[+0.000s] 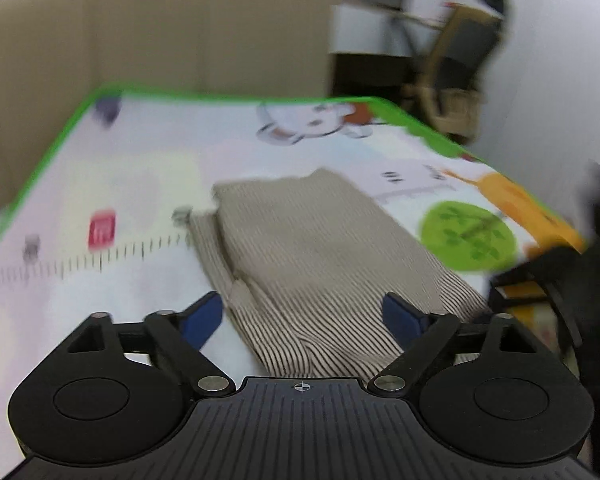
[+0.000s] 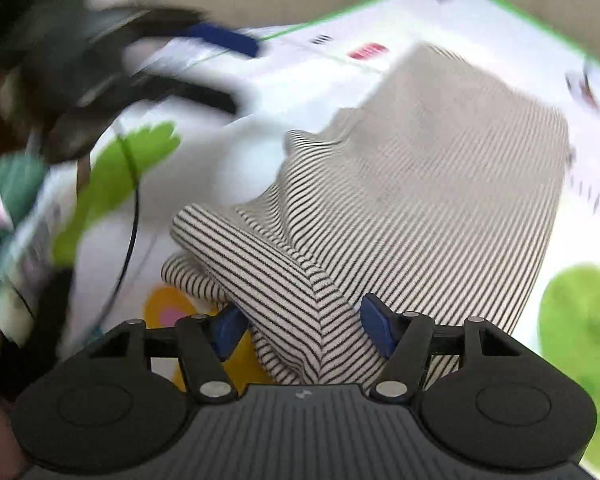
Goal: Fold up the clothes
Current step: 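Grasp the folded shirt end with the right tool and lift it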
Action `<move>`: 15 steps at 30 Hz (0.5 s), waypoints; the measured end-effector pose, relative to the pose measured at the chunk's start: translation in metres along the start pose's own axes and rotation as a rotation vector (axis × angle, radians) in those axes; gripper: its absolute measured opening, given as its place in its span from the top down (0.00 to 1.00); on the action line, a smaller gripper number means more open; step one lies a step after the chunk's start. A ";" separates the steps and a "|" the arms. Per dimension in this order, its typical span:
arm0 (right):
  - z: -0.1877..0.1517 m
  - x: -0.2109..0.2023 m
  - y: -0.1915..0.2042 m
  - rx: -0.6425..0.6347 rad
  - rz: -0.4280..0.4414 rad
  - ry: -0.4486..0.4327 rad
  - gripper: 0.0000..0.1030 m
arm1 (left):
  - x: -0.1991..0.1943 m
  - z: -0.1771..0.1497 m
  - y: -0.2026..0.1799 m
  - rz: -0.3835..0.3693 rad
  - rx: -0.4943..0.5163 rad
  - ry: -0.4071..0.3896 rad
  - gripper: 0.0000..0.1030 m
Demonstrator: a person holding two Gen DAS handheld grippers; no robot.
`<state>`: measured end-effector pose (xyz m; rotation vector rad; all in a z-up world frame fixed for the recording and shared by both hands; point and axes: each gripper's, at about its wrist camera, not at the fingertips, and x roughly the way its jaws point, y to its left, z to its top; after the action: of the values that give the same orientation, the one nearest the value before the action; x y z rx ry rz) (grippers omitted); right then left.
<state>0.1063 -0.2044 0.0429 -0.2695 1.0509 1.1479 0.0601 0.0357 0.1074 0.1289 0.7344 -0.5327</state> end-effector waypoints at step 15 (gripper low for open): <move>-0.021 -0.011 0.050 -0.385 -0.172 -0.065 0.35 | 0.016 -0.066 -0.103 -0.026 0.672 0.148 0.05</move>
<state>0.0530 -0.2029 0.0560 -0.6102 0.7292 1.1886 -0.0222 -0.0396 0.0549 0.7916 0.6765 -0.7856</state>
